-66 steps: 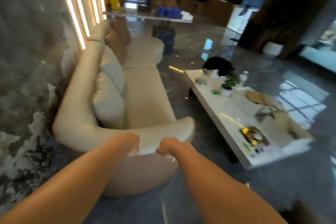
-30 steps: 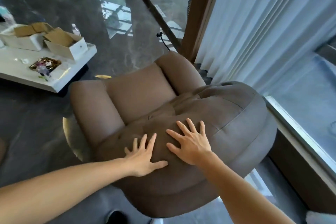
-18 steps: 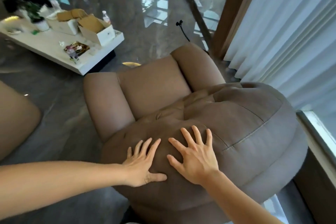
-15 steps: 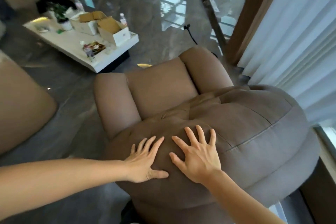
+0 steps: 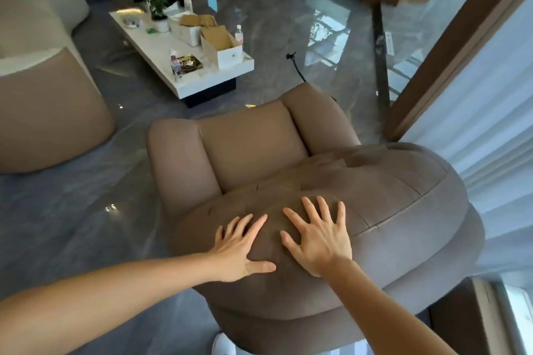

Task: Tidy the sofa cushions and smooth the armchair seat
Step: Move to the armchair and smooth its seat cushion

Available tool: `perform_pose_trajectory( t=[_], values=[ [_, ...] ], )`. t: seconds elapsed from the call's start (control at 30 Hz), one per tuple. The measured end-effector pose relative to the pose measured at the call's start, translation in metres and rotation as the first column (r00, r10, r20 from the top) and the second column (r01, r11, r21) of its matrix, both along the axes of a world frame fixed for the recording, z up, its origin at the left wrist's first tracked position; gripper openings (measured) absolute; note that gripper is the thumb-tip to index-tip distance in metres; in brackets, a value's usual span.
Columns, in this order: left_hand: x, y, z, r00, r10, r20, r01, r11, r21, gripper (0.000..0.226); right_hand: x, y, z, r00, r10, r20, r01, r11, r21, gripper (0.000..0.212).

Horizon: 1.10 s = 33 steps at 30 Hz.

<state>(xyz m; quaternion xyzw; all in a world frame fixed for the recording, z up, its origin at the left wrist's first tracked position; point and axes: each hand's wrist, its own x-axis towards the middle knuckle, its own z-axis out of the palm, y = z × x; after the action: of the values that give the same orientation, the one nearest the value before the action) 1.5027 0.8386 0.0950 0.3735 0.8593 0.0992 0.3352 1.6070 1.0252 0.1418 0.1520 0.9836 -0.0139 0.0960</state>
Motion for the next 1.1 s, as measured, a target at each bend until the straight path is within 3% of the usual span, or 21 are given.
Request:
perform_pose_trajectory(
  t=[0.53, 0.97, 1.1],
  values=[
    [0.066, 0.095, 0.017, 0.966, 0.260, -0.016, -0.260, 0.964, -0.052, 0.101, 0.010, 0.116, 0.001, 0.971, 0.238, 0.040, -0.239, 0.971, 0.020, 0.077],
    [0.106, 0.094, 0.025, 0.880, 0.474, -0.024, -0.474, 0.879, -0.054, 0.089, 0.018, 0.121, 0.004, 0.952, 0.286, 0.110, -0.290, 0.957, 0.025, 0.073],
    [0.105, 0.092, 0.038, 0.866, 0.499, 0.007, -0.498, 0.865, -0.056, 0.086, 0.015, 0.114, 0.016, 0.932, 0.291, 0.218, -0.305, 0.951, 0.037, 0.068]
  ],
)
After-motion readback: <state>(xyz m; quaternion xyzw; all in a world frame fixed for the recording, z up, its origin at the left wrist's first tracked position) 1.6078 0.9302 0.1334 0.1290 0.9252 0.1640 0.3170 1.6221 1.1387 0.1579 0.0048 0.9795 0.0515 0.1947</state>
